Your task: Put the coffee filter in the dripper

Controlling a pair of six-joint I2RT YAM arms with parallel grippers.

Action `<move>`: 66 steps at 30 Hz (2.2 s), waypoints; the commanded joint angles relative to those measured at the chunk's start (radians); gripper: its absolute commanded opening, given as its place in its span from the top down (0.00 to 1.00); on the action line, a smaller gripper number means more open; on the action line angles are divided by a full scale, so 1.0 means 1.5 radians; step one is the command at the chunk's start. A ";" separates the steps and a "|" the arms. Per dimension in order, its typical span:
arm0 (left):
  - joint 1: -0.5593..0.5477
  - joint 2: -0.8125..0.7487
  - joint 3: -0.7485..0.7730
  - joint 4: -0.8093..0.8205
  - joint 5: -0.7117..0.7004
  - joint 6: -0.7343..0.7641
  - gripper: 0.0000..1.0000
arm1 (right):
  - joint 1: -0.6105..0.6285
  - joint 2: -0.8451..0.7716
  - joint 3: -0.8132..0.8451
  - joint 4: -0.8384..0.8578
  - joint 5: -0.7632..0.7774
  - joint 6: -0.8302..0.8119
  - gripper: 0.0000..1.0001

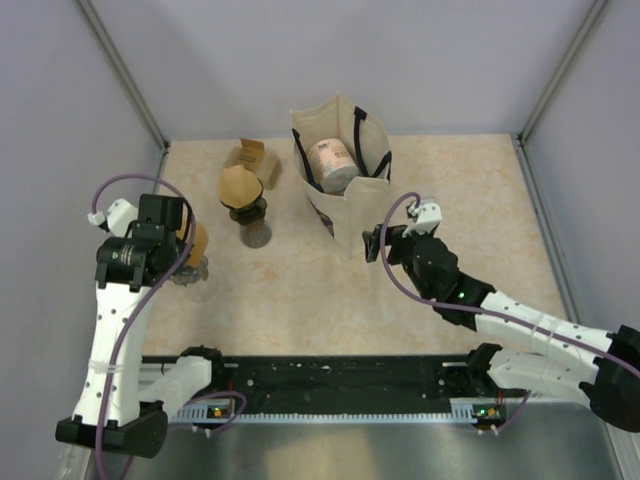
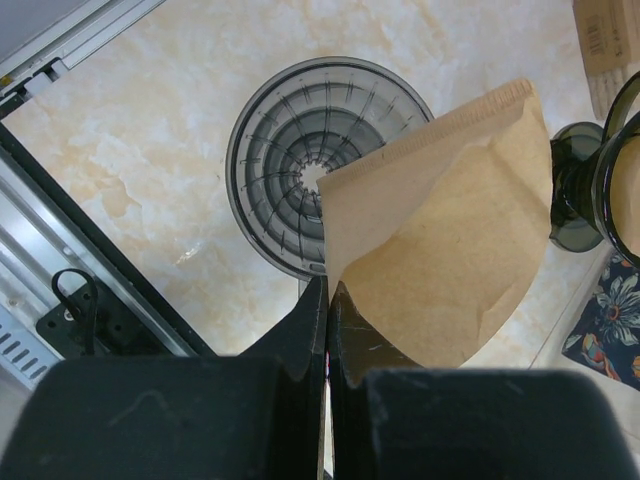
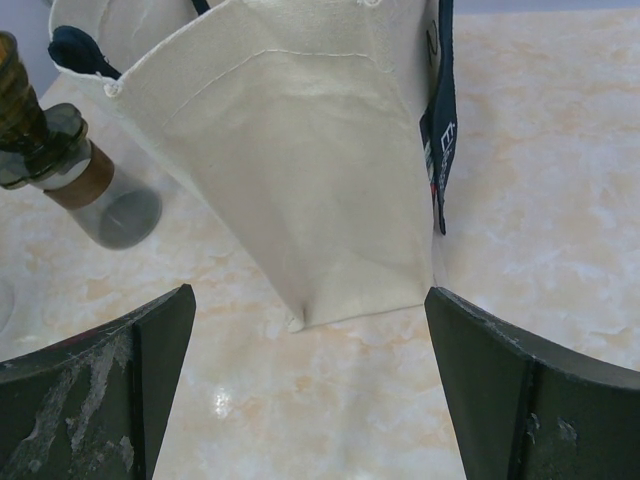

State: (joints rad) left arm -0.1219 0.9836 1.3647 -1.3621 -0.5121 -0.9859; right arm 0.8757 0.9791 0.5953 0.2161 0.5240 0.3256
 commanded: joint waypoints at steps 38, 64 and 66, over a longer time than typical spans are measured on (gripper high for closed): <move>0.012 0.044 0.105 -0.058 0.015 0.083 0.19 | -0.007 0.005 0.006 0.027 0.011 0.013 0.01; 0.108 0.094 -0.033 0.073 0.030 0.112 0.77 | -0.007 0.018 0.005 0.026 0.015 0.002 0.01; 0.115 0.096 -0.053 0.078 0.036 0.114 0.77 | -0.008 0.020 0.006 0.026 0.016 0.003 0.01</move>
State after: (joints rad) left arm 0.0254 1.1240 1.3281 -1.3048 -0.4923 -0.8417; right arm 0.8742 1.0016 0.5953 0.2203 0.5335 0.3393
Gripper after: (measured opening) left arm 0.229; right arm 0.987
